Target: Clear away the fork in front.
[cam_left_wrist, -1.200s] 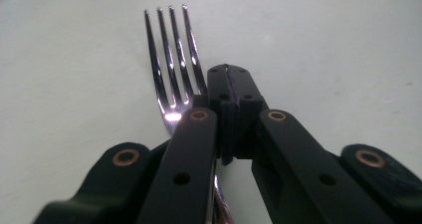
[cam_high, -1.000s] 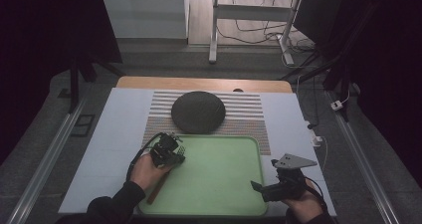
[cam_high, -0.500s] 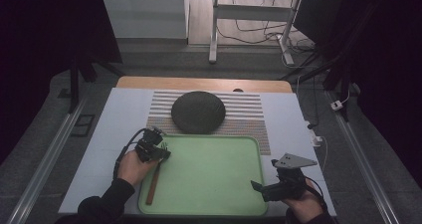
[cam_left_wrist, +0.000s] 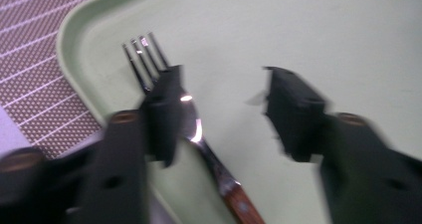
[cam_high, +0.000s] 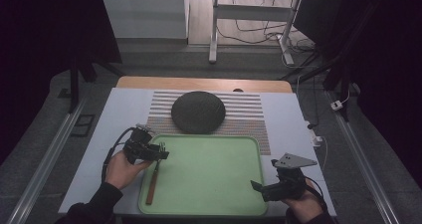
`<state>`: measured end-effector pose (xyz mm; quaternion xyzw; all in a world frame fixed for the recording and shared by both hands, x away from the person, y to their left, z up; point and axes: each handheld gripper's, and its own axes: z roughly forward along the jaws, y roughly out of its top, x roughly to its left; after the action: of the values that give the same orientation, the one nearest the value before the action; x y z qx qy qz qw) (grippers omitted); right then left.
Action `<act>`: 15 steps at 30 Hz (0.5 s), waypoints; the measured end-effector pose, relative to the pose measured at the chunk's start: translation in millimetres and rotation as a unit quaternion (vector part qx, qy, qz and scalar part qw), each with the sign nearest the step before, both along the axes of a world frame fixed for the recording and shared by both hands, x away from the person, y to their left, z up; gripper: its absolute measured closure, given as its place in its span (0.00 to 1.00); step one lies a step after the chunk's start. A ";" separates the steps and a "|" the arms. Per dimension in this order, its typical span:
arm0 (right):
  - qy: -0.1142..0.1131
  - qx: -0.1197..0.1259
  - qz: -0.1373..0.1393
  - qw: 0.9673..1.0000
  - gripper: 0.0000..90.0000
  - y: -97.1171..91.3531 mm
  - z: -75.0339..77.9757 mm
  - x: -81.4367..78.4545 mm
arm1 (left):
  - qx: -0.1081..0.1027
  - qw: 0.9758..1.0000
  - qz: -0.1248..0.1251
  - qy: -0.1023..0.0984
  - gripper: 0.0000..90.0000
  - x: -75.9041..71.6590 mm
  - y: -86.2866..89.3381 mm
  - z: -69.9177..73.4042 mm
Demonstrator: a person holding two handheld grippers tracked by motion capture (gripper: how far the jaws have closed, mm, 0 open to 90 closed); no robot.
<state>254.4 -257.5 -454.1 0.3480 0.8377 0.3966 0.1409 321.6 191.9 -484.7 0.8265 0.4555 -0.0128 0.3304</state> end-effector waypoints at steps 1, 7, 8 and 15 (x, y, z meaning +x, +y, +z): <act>0.000 0.000 -0.001 1.000 0.00 0.0 0.0 0.0 | -0.008 1.000 -0.002 -0.009 0.40 -3.7 2.9 2.6; 0.001 0.000 -0.001 1.000 0.00 -0.2 -0.1 0.4 | -0.057 0.997 0.001 -0.049 0.22 -34.4 26.7 12.6; 0.002 0.002 0.000 1.000 0.00 -0.1 -0.2 0.5 | -0.062 0.997 0.004 -0.053 0.21 -39.9 31.2 13.6; 0.002 -0.004 -0.002 1.000 0.00 0.3 0.2 0.2 | -0.090 0.993 0.021 -0.077 0.10 -75.0 58.7 17.2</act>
<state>254.6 -257.3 -453.9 0.3501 0.8386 0.3926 0.1415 246.6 250.6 -467.6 0.7824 0.4427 0.0164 0.4378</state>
